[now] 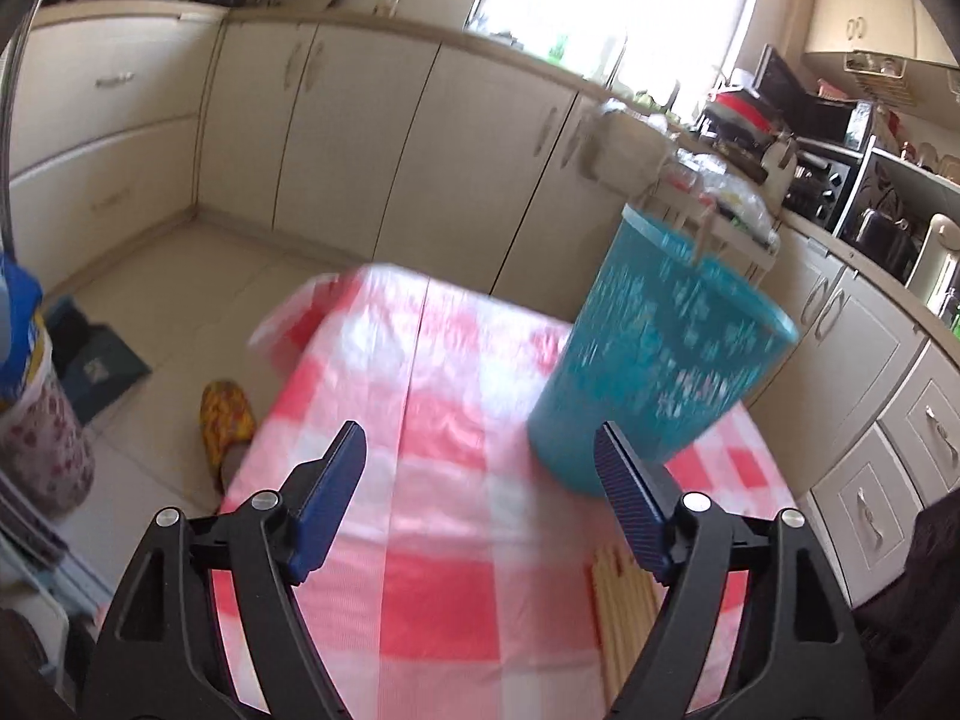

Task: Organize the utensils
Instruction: 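Lift the stick with the right gripper over the blue bin and release it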

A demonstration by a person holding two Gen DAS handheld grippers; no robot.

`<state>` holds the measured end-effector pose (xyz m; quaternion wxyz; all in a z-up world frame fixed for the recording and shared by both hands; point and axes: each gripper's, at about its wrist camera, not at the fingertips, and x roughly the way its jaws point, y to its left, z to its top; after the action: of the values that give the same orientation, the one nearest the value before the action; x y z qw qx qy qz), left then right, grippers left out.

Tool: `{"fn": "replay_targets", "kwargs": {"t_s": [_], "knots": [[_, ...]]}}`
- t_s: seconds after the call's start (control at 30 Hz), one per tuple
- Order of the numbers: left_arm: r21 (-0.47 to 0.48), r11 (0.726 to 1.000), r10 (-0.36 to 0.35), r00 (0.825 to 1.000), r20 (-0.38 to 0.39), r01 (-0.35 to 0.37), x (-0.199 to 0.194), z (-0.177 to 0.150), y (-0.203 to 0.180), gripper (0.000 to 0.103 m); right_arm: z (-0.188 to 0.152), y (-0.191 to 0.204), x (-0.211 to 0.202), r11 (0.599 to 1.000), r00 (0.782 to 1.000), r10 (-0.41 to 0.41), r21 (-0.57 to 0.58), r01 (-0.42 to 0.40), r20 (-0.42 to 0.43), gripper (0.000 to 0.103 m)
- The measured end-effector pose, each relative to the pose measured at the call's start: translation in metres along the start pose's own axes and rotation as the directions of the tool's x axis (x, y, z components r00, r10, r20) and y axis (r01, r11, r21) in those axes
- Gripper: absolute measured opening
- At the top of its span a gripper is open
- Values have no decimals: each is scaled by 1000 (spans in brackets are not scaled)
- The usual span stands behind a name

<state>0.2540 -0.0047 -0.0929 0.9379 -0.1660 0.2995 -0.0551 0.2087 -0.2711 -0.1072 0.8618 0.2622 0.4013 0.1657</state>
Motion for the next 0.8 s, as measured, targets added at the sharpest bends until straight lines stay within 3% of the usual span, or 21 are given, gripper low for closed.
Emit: {"fn": "replay_targets", "kwargs": {"t_s": [0.23,0.4,0.63,0.73,0.8], "knots": [[-77,997,-20,998,-59,15,6,-25,22,75,20,10,-31,997,992,74,9,-75,101,5],[-99,995,-36,997,-75,29,11,-28,29,79,58,32,-48,990,971,141,-22,-139,194,5],[-109,993,-57,994,-92,47,16,-27,30,79,149,97,-38,978,907,192,-149,-145,374,5],[-133,989,-74,993,-94,61,18,-27,34,79,183,115,-17,982,878,160,-164,-95,452,5],[-142,988,-82,992,-94,68,19,-25,32,79,199,119,3,987,871,122,-151,-56,475,6]]}}
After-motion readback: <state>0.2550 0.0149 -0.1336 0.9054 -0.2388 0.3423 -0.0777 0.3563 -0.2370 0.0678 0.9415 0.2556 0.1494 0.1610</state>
